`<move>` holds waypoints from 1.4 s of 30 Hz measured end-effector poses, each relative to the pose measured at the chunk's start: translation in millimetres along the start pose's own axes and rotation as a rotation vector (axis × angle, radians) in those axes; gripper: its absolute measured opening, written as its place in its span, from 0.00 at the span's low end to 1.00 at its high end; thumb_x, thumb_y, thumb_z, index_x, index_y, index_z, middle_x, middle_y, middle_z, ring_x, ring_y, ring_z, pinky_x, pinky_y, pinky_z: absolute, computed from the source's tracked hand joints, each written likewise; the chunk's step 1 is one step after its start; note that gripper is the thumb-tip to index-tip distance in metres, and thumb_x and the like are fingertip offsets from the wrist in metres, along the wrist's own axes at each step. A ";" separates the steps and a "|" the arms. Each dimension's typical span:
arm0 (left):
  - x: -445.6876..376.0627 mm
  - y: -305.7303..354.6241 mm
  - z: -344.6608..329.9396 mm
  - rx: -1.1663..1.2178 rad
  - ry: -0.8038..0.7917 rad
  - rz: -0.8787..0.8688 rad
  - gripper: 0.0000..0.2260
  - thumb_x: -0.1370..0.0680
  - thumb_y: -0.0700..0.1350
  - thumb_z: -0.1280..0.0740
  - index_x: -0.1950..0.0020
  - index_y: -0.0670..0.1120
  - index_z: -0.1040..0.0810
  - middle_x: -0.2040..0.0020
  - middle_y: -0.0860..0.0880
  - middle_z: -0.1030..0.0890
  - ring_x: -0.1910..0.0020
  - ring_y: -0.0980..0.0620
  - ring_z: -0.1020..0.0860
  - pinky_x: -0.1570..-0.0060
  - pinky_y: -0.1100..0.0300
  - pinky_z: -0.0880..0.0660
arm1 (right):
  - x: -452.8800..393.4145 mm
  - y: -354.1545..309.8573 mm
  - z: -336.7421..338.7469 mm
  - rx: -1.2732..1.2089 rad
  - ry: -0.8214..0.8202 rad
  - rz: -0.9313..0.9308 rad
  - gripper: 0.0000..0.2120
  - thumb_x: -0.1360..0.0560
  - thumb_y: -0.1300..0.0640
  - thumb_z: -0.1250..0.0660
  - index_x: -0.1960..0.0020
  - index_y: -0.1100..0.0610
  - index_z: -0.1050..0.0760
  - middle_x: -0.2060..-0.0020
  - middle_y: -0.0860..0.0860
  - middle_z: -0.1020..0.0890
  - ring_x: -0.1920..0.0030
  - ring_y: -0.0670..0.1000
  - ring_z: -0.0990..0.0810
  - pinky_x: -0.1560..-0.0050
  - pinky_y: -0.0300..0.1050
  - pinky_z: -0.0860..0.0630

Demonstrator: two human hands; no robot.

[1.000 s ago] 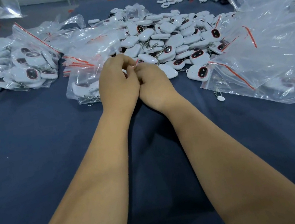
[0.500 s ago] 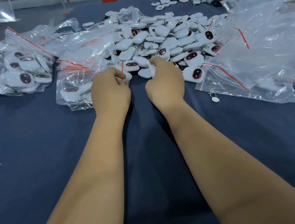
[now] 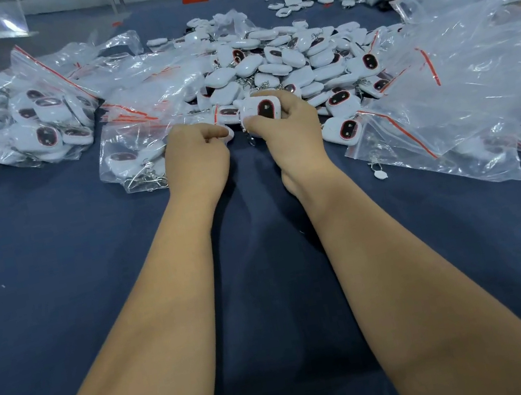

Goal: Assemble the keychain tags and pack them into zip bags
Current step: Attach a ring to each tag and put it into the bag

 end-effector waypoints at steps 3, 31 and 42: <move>0.3 -0.2 -0.1 0.019 0.000 0.012 0.17 0.27 0.36 0.41 0.47 0.47 0.16 0.53 0.40 0.16 0.49 0.38 0.19 0.52 0.55 0.24 | 0.5 1.3 -0.1 0.047 -0.002 -0.022 0.11 0.30 0.69 0.29 0.53 0.57 0.25 0.61 0.53 0.20 0.60 0.50 0.22 0.56 0.48 0.22; -1.7 -0.3 -0.6 0.224 -0.020 0.016 0.08 0.29 0.52 0.34 0.66 0.52 0.26 0.74 0.59 0.26 0.69 0.56 0.29 0.59 0.56 0.31 | -0.1 8.5 -15.7 0.297 -0.298 -0.007 0.09 0.25 0.63 0.33 0.63 0.54 0.23 0.67 0.48 0.21 0.62 0.48 0.25 0.58 0.42 0.29; -1.6 -0.1 -2.3 0.152 -0.061 -0.023 0.07 0.26 0.46 0.33 0.64 0.48 0.22 0.71 0.54 0.24 0.76 0.58 0.32 0.73 0.64 0.34 | -3.9 7.6 -12.2 0.227 -0.216 -0.029 0.08 0.24 0.65 0.38 0.56 0.55 0.22 0.64 0.48 0.20 0.62 0.44 0.24 0.61 0.35 0.28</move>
Point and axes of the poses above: each hand's wrist, its own x-axis away from the middle knuckle, its own z-axis out of the back of the hand, y = z × x, the point moved 5 cm from there along -x, towards the middle knuckle
